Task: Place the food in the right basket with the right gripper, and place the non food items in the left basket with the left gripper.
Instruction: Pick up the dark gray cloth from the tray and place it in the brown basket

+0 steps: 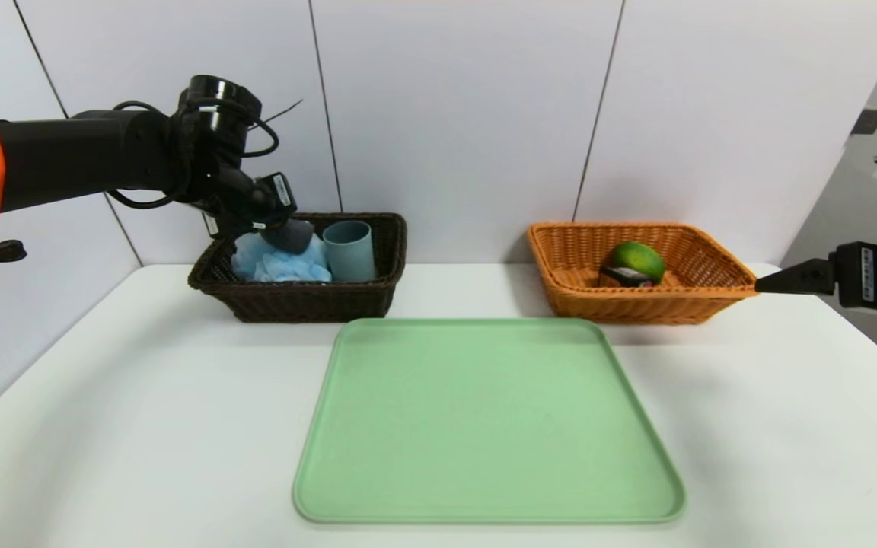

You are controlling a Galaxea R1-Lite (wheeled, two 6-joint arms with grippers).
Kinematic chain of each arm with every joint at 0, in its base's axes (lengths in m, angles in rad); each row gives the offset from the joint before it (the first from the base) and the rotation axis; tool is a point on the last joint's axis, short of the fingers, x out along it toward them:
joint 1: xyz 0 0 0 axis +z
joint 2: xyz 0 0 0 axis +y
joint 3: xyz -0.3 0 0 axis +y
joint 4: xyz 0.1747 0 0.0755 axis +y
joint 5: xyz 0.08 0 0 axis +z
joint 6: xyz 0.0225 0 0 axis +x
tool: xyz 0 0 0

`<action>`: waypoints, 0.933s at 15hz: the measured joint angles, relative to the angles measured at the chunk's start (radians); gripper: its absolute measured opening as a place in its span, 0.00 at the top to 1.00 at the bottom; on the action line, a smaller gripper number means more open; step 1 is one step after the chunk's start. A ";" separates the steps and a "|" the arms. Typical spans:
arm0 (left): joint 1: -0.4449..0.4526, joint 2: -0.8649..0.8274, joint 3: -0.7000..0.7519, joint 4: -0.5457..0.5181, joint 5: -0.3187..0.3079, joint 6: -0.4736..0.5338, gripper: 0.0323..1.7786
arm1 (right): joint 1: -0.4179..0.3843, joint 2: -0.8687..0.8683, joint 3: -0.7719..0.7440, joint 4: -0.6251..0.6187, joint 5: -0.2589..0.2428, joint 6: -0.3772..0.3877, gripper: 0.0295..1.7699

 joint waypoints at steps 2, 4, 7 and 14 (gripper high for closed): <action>-0.003 0.002 0.000 0.000 -0.001 0.000 0.87 | 0.004 0.001 0.003 0.000 -0.002 0.000 0.03; -0.001 0.003 0.000 0.001 -0.002 -0.002 0.87 | 0.009 0.002 0.004 0.000 -0.003 0.000 0.03; -0.005 0.003 0.000 0.001 -0.001 -0.011 0.68 | 0.009 0.002 0.004 0.000 -0.004 0.000 0.03; -0.063 -0.020 0.000 0.005 -0.005 -0.032 0.30 | 0.010 0.003 0.002 -0.002 -0.003 0.000 0.03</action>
